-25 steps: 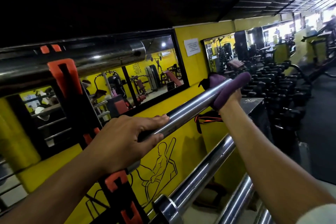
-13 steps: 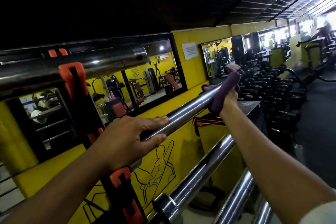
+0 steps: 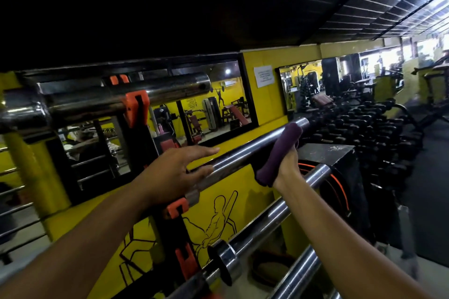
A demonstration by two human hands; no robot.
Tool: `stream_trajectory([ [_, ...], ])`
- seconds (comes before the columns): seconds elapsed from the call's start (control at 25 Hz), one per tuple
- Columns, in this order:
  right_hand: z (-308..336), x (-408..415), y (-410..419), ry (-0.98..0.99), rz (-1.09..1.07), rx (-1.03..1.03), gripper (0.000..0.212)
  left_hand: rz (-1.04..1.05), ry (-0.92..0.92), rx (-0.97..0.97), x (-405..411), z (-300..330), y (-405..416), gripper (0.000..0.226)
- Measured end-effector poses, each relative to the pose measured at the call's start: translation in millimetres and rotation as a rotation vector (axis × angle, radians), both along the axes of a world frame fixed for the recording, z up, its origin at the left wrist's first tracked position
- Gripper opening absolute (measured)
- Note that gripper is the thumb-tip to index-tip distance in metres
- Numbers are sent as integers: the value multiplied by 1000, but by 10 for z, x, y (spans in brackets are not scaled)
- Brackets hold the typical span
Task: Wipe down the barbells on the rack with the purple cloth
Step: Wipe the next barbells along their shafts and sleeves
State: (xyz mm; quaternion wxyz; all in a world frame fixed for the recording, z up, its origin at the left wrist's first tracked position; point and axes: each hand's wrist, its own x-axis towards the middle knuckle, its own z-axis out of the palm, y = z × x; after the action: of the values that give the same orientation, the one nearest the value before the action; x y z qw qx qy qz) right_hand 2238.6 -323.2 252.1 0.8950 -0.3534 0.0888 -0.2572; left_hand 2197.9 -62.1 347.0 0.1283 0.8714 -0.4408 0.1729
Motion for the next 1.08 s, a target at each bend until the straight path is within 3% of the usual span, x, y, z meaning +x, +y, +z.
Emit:
stream_trajectory([
  [0.2, 241, 121, 317, -61, -119, 86, 77, 34, -33, 178, -127, -169, 503, 53],
  [0.32, 45, 140, 739, -64, -70, 52, 66, 28, -31, 117, -155, -182, 492, 51],
  [0.4, -76, 173, 891, -61, -46, 17, 71, 16, -25, 100, -182, -155, 475, 53],
  [0.64, 173, 200, 140, -29, -149, -37, 84, 15, -66, 135, -194, -185, 576, 56],
  [0.88, -221, 112, 942, 60, 22, -127, 56, -2, -49, 78, -147, -162, 586, 58],
  [1.08, 45, 59, 568, -23, -84, -53, 42, 4, -78, 101, -182, -159, 610, 55],
])
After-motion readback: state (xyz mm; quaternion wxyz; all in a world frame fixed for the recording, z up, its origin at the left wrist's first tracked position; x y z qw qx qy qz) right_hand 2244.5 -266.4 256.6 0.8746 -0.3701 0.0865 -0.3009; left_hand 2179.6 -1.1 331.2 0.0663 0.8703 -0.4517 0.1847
